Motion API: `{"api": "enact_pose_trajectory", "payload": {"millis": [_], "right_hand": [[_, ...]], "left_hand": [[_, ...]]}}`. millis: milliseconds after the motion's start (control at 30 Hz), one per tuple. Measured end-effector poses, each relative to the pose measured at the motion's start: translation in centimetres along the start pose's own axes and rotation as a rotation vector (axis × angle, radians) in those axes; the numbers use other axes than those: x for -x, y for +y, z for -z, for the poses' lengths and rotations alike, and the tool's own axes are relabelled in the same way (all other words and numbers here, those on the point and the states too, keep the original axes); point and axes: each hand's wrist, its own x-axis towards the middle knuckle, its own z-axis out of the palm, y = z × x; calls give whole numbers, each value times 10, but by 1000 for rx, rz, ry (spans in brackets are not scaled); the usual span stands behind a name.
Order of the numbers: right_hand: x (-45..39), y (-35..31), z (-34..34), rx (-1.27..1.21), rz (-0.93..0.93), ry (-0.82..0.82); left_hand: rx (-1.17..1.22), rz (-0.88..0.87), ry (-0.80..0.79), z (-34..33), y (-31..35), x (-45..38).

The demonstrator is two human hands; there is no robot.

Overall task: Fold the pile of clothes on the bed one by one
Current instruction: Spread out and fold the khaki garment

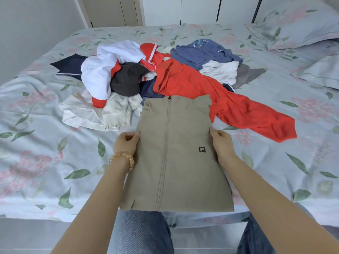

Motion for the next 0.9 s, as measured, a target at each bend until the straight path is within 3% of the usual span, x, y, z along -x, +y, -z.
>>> {"api": "enact_pose_trajectory", "payload": {"millis": [167, 267, 333, 467, 633, 900], "right_hand": [[56, -1, 44, -26, -111, -267], [73, -7, 49, 17, -72, -410], [77, -14, 43, -54, -144, -486], [75, -22, 31, -189, -252, -604], [73, -25, 20, -220, -202, -624], [97, -56, -10, -301, -49, -672]], "left_hand": [[-67, 115, -176, 44, -22, 64], [159, 278, -486, 52, -17, 100], [231, 328, -570, 45, -13, 111], [218, 333, -523, 22, 5, 118], [257, 211, -388, 14, 5, 119], [469, 102, -452, 74, 22, 108]]}}
